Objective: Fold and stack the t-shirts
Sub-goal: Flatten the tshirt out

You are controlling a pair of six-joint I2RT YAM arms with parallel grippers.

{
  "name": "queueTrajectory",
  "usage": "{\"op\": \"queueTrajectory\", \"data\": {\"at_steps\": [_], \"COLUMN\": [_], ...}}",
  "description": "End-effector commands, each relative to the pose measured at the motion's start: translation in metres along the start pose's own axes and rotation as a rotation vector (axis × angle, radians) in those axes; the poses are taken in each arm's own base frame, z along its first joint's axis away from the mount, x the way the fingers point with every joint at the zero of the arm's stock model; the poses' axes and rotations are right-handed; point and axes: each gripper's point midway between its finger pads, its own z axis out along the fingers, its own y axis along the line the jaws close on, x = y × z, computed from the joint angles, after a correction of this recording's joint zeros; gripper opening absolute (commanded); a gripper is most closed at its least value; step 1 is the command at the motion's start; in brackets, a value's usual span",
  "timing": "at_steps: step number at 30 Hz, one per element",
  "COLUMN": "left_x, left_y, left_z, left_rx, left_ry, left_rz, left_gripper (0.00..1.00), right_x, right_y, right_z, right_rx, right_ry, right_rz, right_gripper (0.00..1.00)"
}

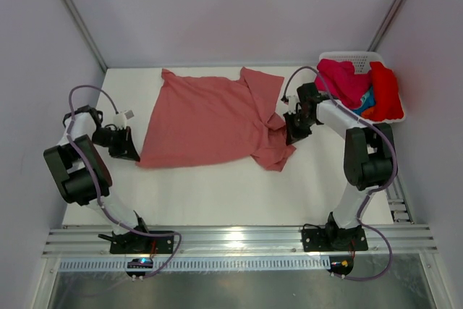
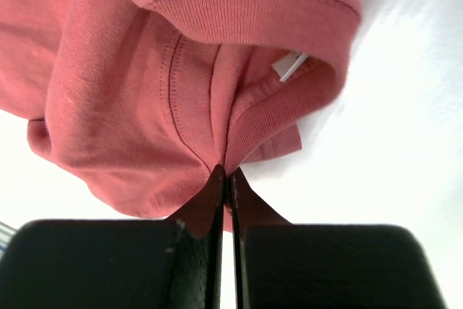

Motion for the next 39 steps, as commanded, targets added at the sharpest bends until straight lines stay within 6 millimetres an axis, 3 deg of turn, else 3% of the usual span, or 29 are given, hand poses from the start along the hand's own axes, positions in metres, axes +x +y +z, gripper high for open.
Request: {"op": "queueTrajectory", "data": {"at_steps": [1, 5, 9, 10, 11, 13, 14, 18, 21, 28, 34, 39], "left_x": [-0.001, 0.002, 0.007, 0.009, 0.010, 0.011, 0.011, 0.013, 0.012, 0.005, 0.002, 0.003], "left_y": [-0.014, -0.016, -0.017, -0.016, -0.017, -0.018, -0.017, -0.015, -0.015, -0.012, -0.012, -0.008], "left_z": [-0.034, -0.055, -0.062, -0.059, -0.056, -0.051, -0.048, -0.036, -0.034, -0.034, -0.030, -0.029], "left_rx": [0.023, -0.002, -0.009, -0.004, 0.007, 0.037, 0.047, 0.096, 0.111, 0.099, 0.116, 0.081], "left_ry": [-0.040, -0.060, -0.062, -0.058, -0.055, -0.052, -0.050, -0.032, -0.039, -0.062, -0.073, -0.083], "left_rz": [0.054, 0.098, 0.103, 0.098, 0.094, 0.079, 0.074, 0.034, 0.024, 0.018, -0.001, -0.006], "left_gripper": [0.00, 0.00, 0.00, 0.00, 0.00, 0.00, 0.00, 0.00, 0.00, 0.00, 0.00, 0.00], "right_x": [-0.037, -0.051, -0.066, -0.064, -0.064, -0.057, -0.051, -0.022, 0.004, 0.034, 0.027, 0.026], "right_y": [-0.019, -0.034, -0.035, -0.035, -0.034, -0.035, -0.036, -0.038, -0.045, -0.023, -0.017, -0.003], "right_z": [-0.049, -0.085, -0.112, -0.114, -0.113, -0.104, -0.099, -0.074, -0.061, -0.068, -0.066, -0.049], "right_rx": [0.136, 0.177, 0.205, 0.203, 0.200, 0.188, 0.186, 0.151, 0.173, 0.053, 0.056, 0.061], "right_ry": [-0.117, -0.148, -0.179, -0.167, -0.170, -0.157, -0.141, -0.064, -0.024, 0.010, -0.036, -0.006], "right_rz": [-0.086, -0.076, -0.116, -0.119, -0.118, -0.118, -0.108, -0.115, -0.143, -0.276, -0.310, -0.368], "right_gripper": [0.03, 0.03, 0.03, 0.08, 0.20, 0.59, 0.69, 0.80, 0.81, 0.80, 0.80, 0.80]}}
